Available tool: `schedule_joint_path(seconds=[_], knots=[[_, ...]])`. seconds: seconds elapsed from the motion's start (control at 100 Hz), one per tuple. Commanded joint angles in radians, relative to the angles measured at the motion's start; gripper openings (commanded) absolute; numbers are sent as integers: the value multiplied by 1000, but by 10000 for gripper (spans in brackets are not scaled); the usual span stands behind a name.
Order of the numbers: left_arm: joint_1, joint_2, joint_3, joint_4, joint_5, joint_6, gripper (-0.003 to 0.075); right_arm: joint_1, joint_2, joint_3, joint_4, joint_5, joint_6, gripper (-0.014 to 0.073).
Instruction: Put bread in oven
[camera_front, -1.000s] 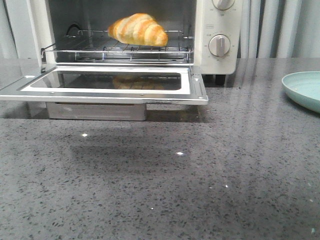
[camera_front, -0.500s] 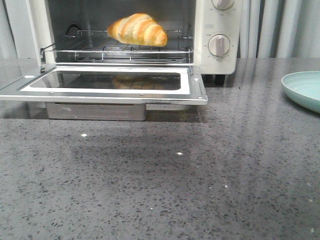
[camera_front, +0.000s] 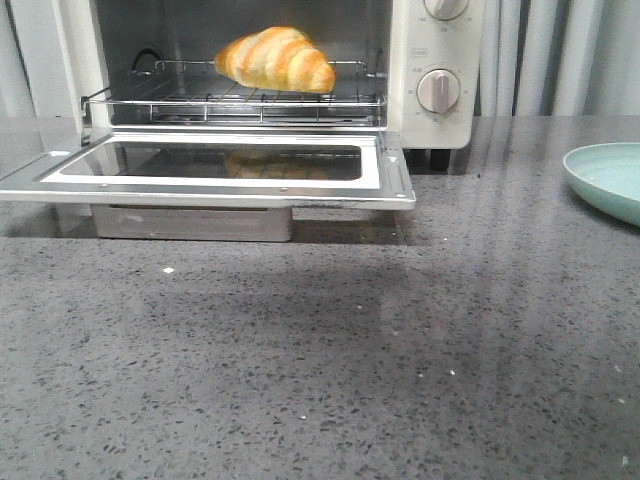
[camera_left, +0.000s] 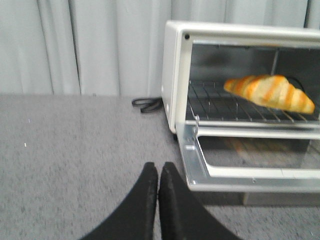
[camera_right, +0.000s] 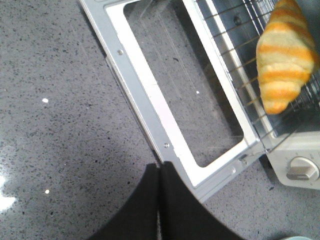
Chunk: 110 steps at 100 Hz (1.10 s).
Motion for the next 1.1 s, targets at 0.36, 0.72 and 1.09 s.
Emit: schedule_joint_path(seconds=[0.36, 0.72, 1.09], knots=[[2, 7, 170, 6, -311, -4, -22, -13, -202, 135, -51, 67, 134, -67], [2, 7, 222, -21, -315, -9, -22, -13, -418, 337, -121, 64, 280, -67], [2, 7, 222, -20, -314, -9, -22, -13, -504, 398, -129, 55, 280, -67]])
